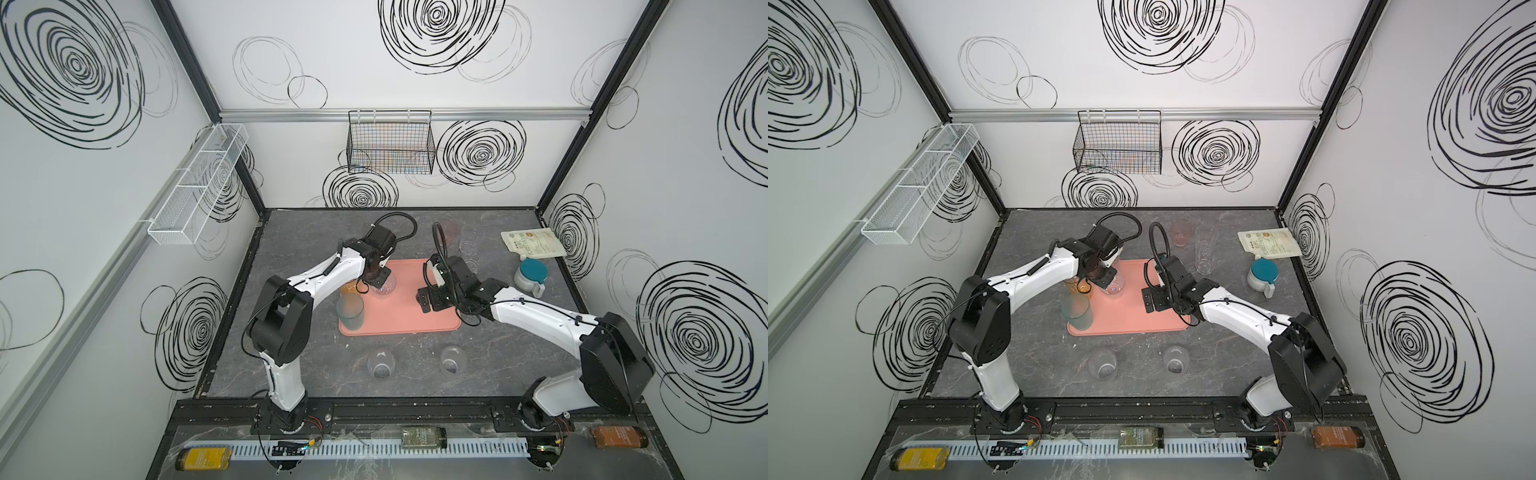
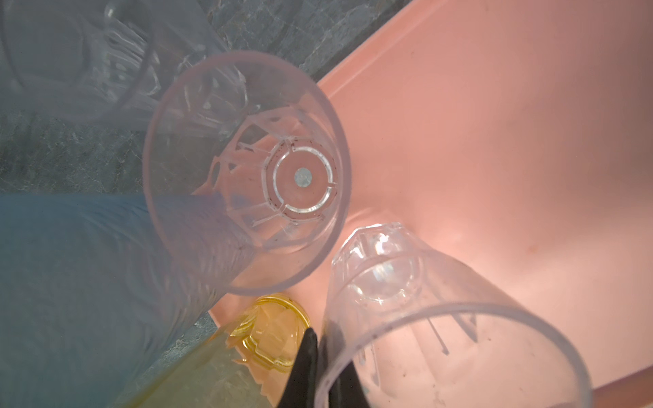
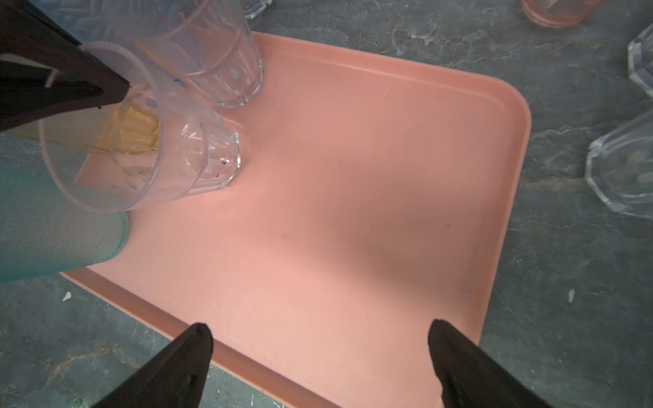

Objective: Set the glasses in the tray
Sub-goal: 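Lower the clear glass onto the tray, open left gripper while right gripper hovers, then withdraw left gripper while right gripper moves toward clear glasses beyond the tray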

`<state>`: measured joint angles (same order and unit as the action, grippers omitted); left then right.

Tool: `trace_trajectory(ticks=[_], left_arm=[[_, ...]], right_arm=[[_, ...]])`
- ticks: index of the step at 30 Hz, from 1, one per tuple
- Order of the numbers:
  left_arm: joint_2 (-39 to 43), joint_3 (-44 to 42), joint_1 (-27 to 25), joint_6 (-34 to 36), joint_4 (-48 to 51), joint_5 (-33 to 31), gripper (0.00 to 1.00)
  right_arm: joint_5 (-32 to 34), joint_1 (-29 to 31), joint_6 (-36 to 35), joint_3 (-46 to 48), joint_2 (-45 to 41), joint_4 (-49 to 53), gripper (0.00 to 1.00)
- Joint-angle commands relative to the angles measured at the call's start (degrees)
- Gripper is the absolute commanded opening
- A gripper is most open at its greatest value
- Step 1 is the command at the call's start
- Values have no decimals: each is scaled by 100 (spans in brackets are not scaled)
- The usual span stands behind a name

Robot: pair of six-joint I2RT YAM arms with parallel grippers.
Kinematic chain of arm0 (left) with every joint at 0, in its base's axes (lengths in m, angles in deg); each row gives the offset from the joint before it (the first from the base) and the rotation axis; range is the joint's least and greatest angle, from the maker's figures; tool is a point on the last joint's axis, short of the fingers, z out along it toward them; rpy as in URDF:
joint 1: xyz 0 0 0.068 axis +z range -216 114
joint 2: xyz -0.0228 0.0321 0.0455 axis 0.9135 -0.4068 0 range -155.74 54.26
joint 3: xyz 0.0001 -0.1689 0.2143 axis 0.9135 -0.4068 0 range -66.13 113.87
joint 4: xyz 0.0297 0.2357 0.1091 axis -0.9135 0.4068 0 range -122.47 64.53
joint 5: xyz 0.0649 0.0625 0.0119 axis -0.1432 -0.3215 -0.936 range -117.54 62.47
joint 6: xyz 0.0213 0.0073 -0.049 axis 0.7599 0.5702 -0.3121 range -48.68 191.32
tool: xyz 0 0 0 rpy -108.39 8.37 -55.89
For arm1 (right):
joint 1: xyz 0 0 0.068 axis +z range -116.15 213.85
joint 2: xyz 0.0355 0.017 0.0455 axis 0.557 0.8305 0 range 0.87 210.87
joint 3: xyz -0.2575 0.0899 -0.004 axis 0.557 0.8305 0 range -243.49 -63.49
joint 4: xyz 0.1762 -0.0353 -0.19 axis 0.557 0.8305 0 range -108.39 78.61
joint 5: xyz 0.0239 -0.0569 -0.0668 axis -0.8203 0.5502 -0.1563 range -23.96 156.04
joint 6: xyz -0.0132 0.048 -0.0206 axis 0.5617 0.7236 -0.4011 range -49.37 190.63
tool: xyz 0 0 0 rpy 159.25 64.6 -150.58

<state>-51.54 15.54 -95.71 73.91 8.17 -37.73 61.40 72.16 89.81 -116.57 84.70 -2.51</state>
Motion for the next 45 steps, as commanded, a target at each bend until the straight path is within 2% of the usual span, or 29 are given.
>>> trace_trajectory(ticks=[1,3,9,13,19,28,36,40,45], left_arm=[[-128,51,69,5,102,-180,2],[-177,36,79,-3,69,-180,2],[-264,141,21,-69,21,-126,18],[-357,320,-55,-83,124,-404,29],[-355,432,-123,-109,181,-492,37],[8,534,-154,-215,53,-477,45],[310,629,-210,-284,-37,-131,46],[627,632,-138,-368,-123,-79,46],[1235,231,104,-555,-529,74,49]], right_arm=[[152,21,-101,-80,51,-181,100],[120,32,-114,-120,94,-189,100],[138,63,-137,-141,166,-173,100],[174,68,-148,-146,187,-148,100],[218,65,-131,-158,195,-155,100],[294,64,-83,-225,158,-131,100],[293,63,-47,-197,235,-236,100],[358,63,208,-270,431,-389,100],[311,72,578,-454,871,-717,100]])
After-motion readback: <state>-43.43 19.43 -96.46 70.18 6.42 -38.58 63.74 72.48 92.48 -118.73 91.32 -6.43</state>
